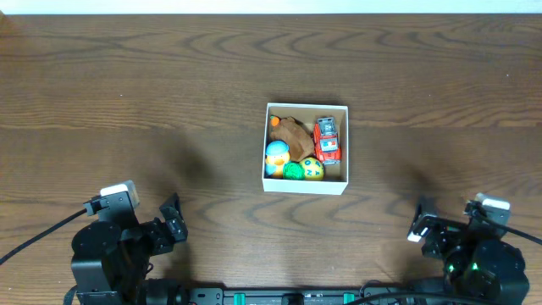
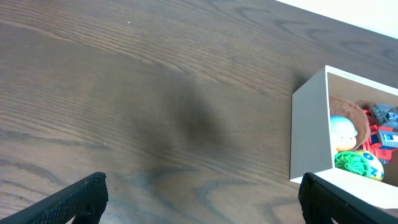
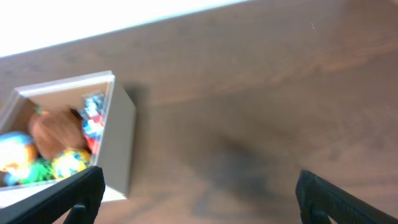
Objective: Pack container
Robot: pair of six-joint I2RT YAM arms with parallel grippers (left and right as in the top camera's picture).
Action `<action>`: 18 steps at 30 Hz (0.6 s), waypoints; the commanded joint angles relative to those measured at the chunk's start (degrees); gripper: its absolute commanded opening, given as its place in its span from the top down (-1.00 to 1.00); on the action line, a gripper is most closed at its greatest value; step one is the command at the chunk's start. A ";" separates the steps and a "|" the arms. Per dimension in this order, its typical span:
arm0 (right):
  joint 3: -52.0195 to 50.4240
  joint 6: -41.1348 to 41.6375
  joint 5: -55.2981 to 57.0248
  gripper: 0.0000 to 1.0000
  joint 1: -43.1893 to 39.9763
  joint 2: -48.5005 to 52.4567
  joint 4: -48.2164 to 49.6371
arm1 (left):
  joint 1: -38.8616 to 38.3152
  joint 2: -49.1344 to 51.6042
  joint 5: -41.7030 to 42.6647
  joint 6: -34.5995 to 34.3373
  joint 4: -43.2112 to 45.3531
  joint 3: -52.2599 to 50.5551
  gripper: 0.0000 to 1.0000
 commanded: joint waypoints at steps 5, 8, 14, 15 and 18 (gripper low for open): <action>-0.72 -1.84 0.02 -0.99 0.50 -0.31 -1.16 | 0.13 -0.24 -0.42 -0.74 -0.09 -0.20 -0.96; -1.95 -3.65 -1.33 -0.98 -0.22 -2.23 -1.14 | 0.13 -0.24 -0.42 -0.74 -0.09 -0.20 -0.96; -7.34 -5.51 -4.90 -0.98 -1.90 -12.68 2.25 | 0.13 -0.24 -0.42 -0.74 -0.09 -0.20 -0.96; -8.00 -5.95 -5.31 -0.98 -1.97 -11.82 4.07 | 0.13 -0.24 -0.42 -0.74 -0.09 -0.20 -0.96; -13.22 -9.62 -8.17 -0.98 -2.19 -11.89 15.96 | 0.13 -0.24 -0.42 -0.74 -0.09 -0.20 -0.96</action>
